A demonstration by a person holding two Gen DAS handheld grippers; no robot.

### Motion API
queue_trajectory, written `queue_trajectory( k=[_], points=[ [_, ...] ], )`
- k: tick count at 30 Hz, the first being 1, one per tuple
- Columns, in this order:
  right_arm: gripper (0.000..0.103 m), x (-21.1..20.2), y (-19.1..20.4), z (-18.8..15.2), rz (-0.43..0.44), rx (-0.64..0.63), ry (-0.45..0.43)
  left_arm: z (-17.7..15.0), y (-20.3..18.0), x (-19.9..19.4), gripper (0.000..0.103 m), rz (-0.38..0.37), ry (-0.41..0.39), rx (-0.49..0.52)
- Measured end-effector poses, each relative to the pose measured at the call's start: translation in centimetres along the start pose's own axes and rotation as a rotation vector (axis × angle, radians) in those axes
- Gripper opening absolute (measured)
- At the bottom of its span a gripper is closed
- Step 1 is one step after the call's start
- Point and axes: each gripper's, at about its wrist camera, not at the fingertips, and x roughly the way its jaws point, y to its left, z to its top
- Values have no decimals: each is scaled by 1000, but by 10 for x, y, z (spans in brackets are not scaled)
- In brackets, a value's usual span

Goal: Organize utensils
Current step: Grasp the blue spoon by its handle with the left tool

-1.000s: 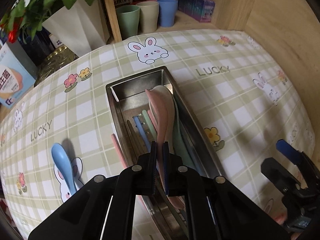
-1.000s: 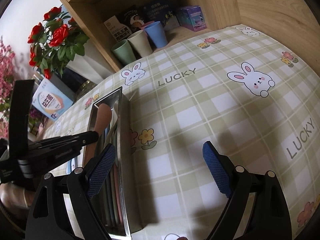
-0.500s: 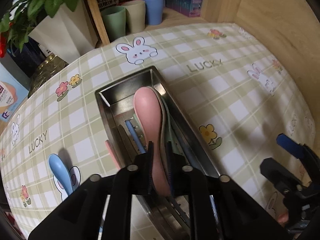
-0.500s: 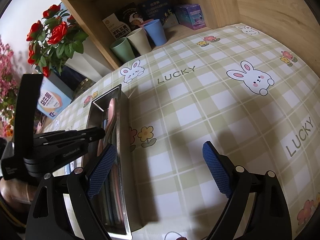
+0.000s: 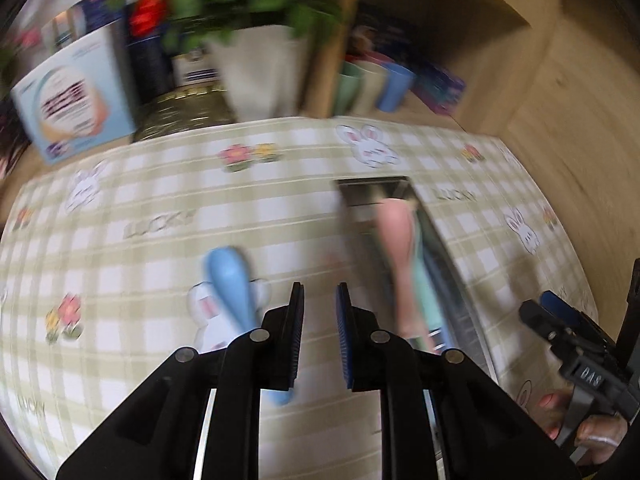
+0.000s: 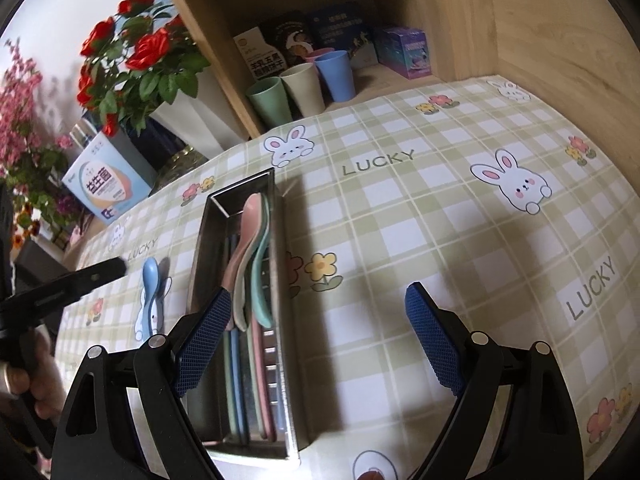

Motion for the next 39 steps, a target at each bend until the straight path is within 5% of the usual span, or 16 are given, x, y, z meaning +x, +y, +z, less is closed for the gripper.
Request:
queue_trajectory(
  k=[8,12,29,32,35,39],
  points=[
    [86,5,16,-4,3,-24,21,-35,50,-1,25,24,2,-111],
    [86,8,21,-7,-5,-40,34,-41,51,14,33,-8,11,-145],
    [86,18,18,-11,-15,-38,61,-46,45,63,33,43,92,-148],
    [86,19,17,-11,-18,-26,70,-46,42,64,30,64,88,-131],
    [86,20,17,-12,-18,-21,81,-47,43,63,14,71,90,-131],
    [86,19,17,-13,-18,-15,85,-53,45,57,14,74,80,-117]
  ],
)
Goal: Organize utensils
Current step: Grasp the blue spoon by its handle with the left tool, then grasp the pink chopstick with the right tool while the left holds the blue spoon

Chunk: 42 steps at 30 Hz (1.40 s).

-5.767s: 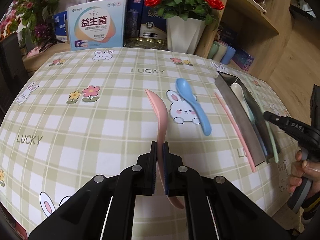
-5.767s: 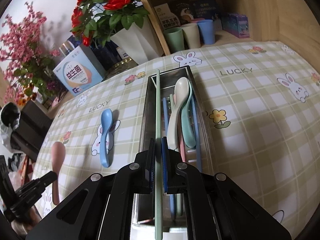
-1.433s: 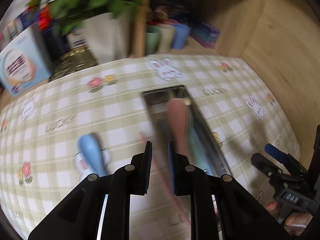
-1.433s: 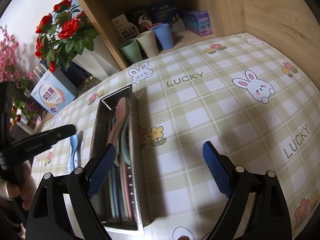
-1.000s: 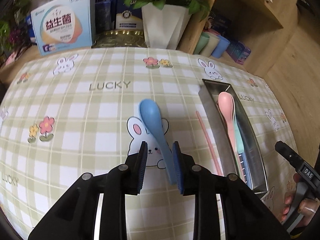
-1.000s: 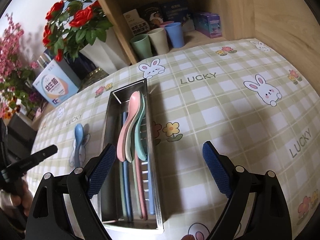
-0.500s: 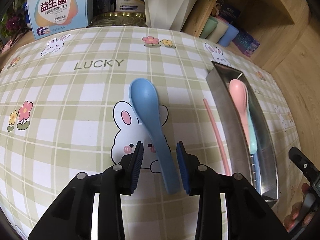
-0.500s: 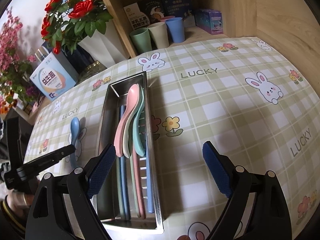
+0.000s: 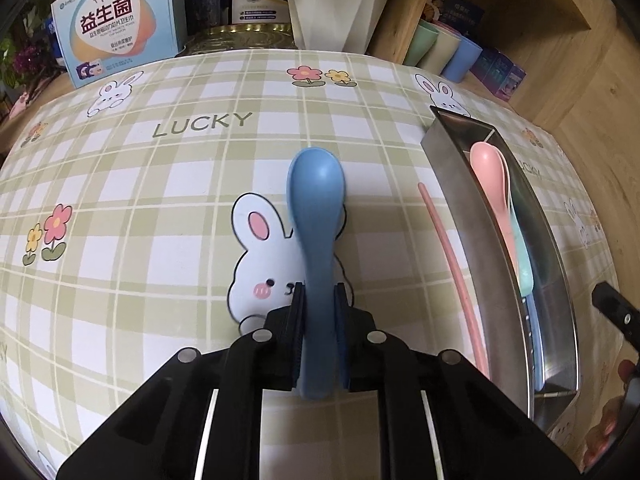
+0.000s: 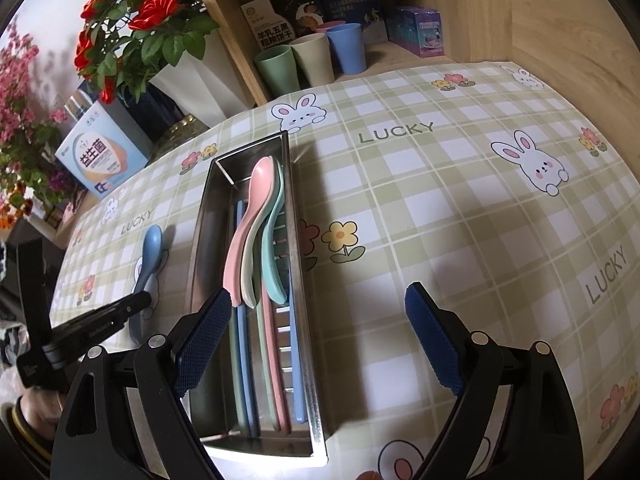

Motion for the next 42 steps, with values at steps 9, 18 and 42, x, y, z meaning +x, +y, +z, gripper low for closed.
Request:
queue_trajectory(
  k=[9,18,42],
  points=[
    [85,-7,22,-5,46,-64,-5,-26,10,-34,14,-9,-48,-16],
    [66,-9,68,-16,120,-181,26,-44,29,-54,13,-28,-83,-53],
    [34,73,202,-57,-344,-485,73,-74,125,-89,13,-7,-166,-228]
  ],
)
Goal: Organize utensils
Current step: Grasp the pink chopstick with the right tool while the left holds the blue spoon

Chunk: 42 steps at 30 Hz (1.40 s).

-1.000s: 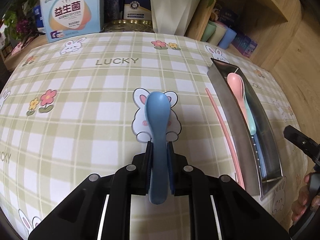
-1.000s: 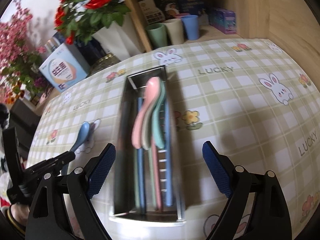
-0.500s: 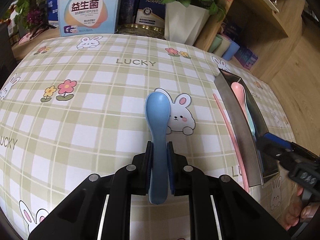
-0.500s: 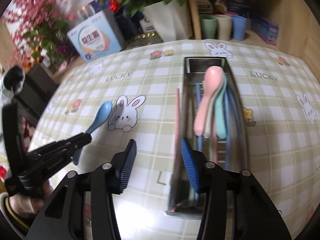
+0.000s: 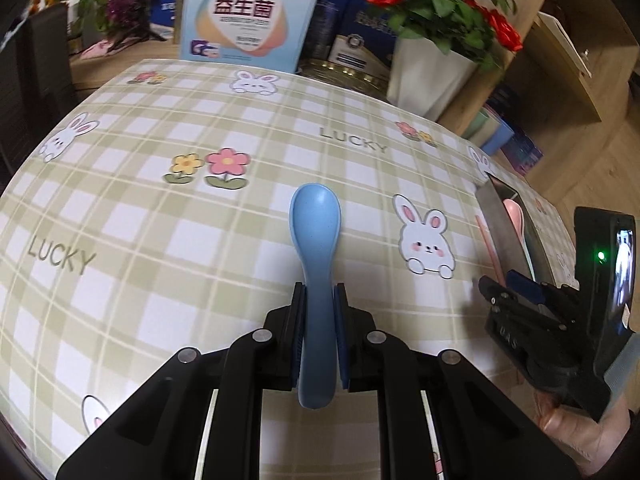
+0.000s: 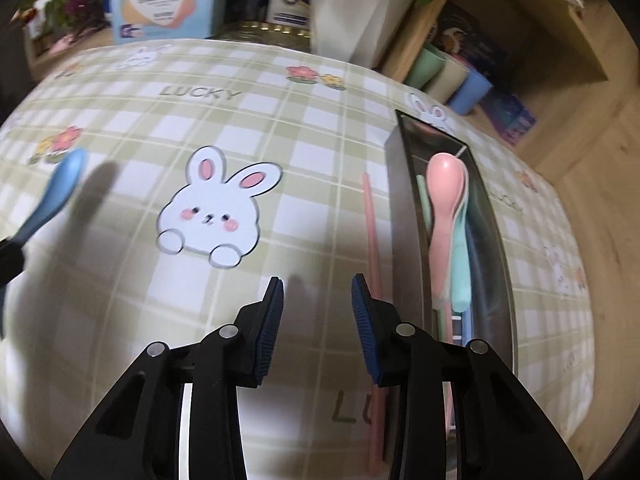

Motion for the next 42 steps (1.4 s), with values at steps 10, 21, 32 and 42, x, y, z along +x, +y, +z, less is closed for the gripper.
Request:
queue_trajectory(
  k=[10,21,32,42],
  points=[
    [34,7,-2,3,-119,115,21,5,2,-10,13,2,-20,-5],
    [34,21,-14,6,-142,190,100,7,-2,-15,13,-1,-23,1],
    [33,31,-23,20,-119,288,184,9,7,-18,14,1,-24,-14],
    [33,42,-47,27,-3,443,264,9,9,-20,13,1,-27,-17]
  ],
)
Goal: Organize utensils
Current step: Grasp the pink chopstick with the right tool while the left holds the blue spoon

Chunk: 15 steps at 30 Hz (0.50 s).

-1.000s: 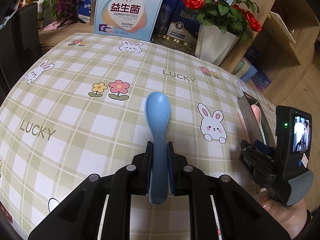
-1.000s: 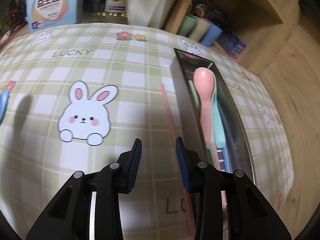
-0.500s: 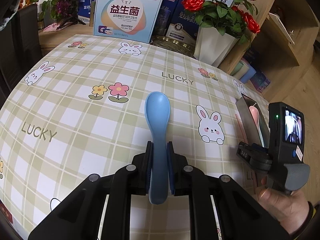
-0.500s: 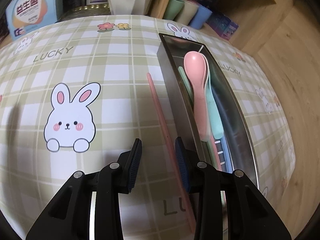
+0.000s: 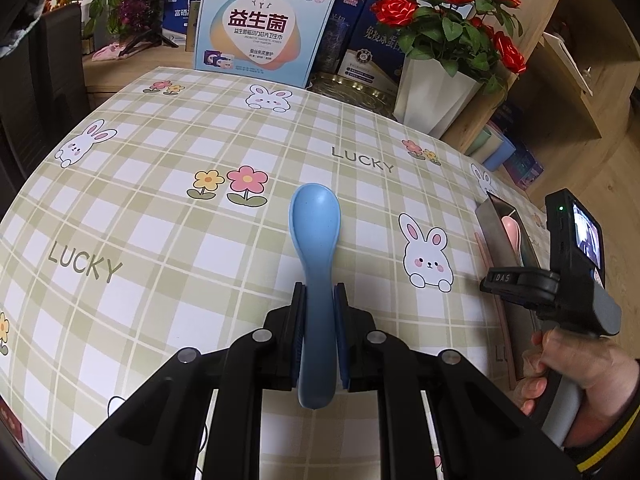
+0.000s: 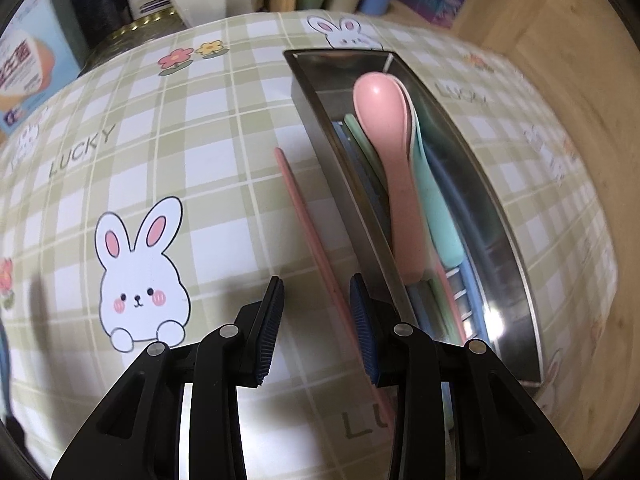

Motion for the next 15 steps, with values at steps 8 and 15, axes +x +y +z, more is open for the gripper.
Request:
queue_trajectory(
  k=[8,15],
  points=[
    [33,-4,0,-17,114,-21,18,0,-6,-4,14,-5,-5,5],
    [14,-12,6,-37,217,-121,-37,-4,-8,-7,14,-9,-9,2]
  ],
)
